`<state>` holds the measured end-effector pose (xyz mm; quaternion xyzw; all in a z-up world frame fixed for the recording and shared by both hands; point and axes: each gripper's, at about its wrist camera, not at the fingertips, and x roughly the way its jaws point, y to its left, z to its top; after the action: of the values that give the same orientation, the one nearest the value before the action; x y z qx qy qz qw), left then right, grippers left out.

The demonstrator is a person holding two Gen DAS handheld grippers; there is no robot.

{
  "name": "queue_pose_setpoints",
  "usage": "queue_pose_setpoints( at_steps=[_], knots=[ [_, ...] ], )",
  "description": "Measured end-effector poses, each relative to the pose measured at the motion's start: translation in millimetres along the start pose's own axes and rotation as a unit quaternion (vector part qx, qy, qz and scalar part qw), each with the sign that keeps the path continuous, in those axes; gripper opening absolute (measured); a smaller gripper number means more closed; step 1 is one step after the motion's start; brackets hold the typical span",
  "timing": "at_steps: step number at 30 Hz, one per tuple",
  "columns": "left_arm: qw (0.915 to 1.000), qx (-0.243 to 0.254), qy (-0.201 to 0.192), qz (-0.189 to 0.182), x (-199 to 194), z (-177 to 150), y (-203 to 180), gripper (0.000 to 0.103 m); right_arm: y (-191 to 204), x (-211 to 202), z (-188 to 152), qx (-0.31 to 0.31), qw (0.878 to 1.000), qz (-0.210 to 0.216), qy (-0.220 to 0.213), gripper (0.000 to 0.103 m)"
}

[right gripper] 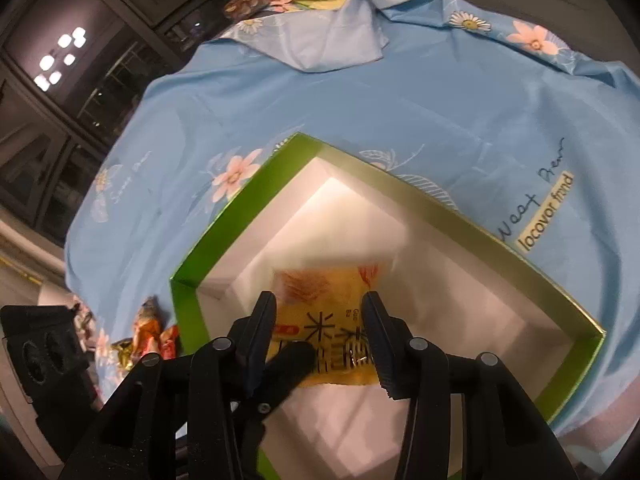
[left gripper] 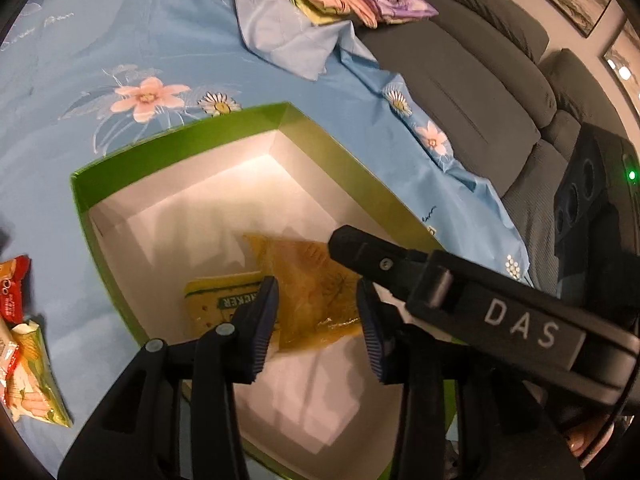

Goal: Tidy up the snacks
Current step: 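Lift the yellow bag into the green box and open the right tool, then move the right tool back to the snack pile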

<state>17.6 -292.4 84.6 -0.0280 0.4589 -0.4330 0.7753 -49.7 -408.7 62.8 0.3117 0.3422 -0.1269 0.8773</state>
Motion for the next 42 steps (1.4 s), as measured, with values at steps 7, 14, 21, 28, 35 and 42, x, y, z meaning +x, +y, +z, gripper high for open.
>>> queue_pose_setpoints(
  at_steps=[7, 14, 21, 28, 35, 42],
  knots=[
    [0.9968, -0.020, -0.074, 0.023, -64, -1, 23, 0.069, 20, -25, -3, -0.036, 0.997, -0.002, -0.066, 0.059],
    [0.9820, -0.072, -0.135, 0.111, -133, -19, 71, 0.089, 68, -39, -16, -0.111, 0.987, 0.035, -0.109, 0.074],
    [0.9522, -0.169, -0.177, 0.184, -187, -59, 137, 0.097, 115, -31, -32, -0.171, 0.976, 0.085, -0.101, 0.082],
    [0.9348, -0.257, -0.163, 0.182, -189, -93, 202, 0.097, 162, 12, -52, -0.210, 0.965, 0.153, -0.017, 0.082],
    [0.9368, -0.276, -0.130, 0.172, -165, -90, 224, 0.095, 203, 75, -80, -0.232, 0.950, 0.195, 0.081, 0.081],
    [0.9438, -0.267, -0.099, 0.169, -141, -83, 229, 0.072, 215, 127, -100, -0.249, 0.944, 0.152, 0.152, 0.046]
  ],
)
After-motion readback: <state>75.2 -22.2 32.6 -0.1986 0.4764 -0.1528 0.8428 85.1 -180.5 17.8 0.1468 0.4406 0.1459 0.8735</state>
